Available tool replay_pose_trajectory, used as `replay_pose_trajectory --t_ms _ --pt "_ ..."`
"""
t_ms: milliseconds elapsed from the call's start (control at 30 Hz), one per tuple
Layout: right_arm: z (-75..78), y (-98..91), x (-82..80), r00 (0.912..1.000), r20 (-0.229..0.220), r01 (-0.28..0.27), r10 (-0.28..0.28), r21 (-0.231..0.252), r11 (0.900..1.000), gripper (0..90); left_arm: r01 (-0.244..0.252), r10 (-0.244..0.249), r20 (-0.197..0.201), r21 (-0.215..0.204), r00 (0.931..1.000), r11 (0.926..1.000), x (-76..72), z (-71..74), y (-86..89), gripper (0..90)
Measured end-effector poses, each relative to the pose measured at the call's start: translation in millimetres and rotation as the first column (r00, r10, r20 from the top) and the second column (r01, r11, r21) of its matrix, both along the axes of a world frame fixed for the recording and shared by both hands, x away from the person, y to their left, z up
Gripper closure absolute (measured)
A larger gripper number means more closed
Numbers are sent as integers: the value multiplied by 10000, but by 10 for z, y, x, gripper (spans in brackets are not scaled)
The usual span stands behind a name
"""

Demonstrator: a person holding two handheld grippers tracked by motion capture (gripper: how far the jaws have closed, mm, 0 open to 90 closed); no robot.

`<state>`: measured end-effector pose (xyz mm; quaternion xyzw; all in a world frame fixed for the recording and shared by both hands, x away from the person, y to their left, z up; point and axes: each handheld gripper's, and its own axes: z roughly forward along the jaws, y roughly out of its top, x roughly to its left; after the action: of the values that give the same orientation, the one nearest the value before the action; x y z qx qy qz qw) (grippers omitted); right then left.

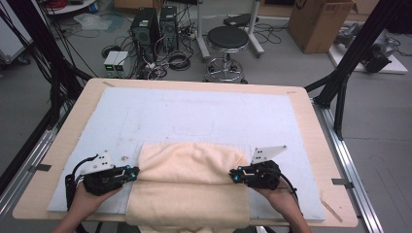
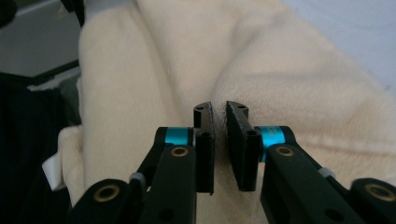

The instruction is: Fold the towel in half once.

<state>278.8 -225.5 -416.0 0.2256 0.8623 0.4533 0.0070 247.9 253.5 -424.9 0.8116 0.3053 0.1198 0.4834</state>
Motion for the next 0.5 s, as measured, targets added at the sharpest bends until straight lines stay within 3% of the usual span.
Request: replay_pose_trajectory --t_ms 67,133,233,367,500 --pt "-13 -7 -24 10000 -57 56 -56 -35 10000 696 84 -84 -5 -293 10000 9995 9 14 23 722" --pt "21 -19 -30 9996 228 153 -156 155 9998 610 -45 49 101 -375 9999 9993 53 63 35 641" --pt "89 -58 45 9979 388 509 -524 366 9980 580 -169 176 132 -543 9998 9984 166 129 26 585" --pt "86 -77 229 9919 471 1167 -1182 331 9926 519 -574 574 -2 -389 9984 9976 355 109 -50 533" --pt "-48 -31 422 9856 -52 1692 -1692 142 9855 431 -676 680 -549 89 9962 9977 495 -9 -132 528"
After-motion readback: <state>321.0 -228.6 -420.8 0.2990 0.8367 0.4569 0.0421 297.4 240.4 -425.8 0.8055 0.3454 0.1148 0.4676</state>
